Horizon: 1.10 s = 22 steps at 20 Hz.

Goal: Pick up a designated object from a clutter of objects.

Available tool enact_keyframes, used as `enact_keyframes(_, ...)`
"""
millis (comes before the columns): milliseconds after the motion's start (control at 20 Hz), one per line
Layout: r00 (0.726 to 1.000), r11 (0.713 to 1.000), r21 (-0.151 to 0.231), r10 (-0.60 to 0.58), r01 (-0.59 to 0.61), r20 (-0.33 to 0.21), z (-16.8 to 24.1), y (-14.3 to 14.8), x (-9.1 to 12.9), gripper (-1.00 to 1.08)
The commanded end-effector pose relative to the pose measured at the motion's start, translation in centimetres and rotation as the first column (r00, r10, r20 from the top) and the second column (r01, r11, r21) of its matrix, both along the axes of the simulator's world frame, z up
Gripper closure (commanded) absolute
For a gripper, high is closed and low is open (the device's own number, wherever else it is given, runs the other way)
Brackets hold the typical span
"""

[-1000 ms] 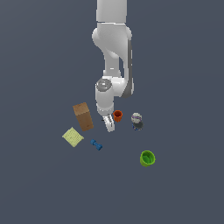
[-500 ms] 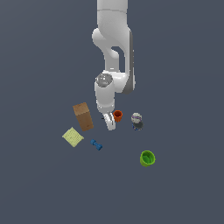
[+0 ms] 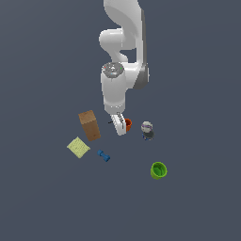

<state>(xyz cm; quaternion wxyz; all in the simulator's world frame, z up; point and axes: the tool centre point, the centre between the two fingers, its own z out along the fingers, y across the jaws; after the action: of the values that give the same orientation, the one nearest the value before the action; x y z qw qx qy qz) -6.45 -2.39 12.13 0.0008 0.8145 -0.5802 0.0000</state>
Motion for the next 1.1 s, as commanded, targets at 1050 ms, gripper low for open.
enact_keyframes(1050,1.0,1.0,-0.002,0.0,0.0,0.001,22.1,2.4,6.1,1.08)
